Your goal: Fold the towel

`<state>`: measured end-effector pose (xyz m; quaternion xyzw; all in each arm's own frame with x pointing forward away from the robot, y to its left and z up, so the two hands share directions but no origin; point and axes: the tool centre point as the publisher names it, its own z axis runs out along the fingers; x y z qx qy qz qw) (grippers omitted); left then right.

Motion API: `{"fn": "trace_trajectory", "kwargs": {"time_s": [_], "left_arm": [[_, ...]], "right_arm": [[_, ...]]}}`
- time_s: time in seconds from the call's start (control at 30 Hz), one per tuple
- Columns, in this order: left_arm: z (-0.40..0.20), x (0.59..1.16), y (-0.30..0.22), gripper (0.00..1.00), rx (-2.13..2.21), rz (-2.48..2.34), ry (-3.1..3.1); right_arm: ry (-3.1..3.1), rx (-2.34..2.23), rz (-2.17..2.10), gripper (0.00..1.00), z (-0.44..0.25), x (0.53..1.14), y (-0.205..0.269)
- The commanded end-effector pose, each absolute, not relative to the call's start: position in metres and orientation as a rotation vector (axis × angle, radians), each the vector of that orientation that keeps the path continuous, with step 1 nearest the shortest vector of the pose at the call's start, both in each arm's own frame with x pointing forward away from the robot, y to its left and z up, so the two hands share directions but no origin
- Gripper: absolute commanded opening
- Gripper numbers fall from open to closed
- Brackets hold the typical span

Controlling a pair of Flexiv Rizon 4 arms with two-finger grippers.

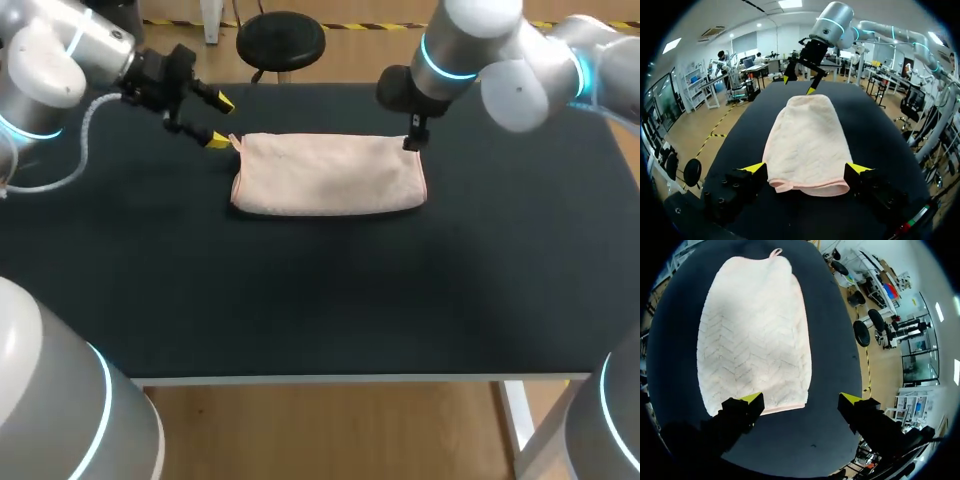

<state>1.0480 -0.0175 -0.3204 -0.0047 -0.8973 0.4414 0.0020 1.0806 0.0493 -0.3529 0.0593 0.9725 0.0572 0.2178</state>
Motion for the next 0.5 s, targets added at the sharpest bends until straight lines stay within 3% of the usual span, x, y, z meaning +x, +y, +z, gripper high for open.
{"fn": "trace_trajectory", "kwargs": {"time_s": [0.03,0.37,0.5], "left_arm": [[-0.325,1.067,-0.016,1.0,-0.069,1.423,-2.715],[-0.325,1.067,-0.016,1.0,-0.069,1.423,-2.715],[-0.325,1.067,-0.016,1.0,-0.069,1.423,-2.715]], "right_arm": [[2.701,0.176,0.122,1.0,-0.346,1.081,0.053],[2.701,0.176,0.122,1.0,-0.346,1.081,0.053],[2.625,0.766,0.492,1.0,-0.326,1.109,0.035]]}}
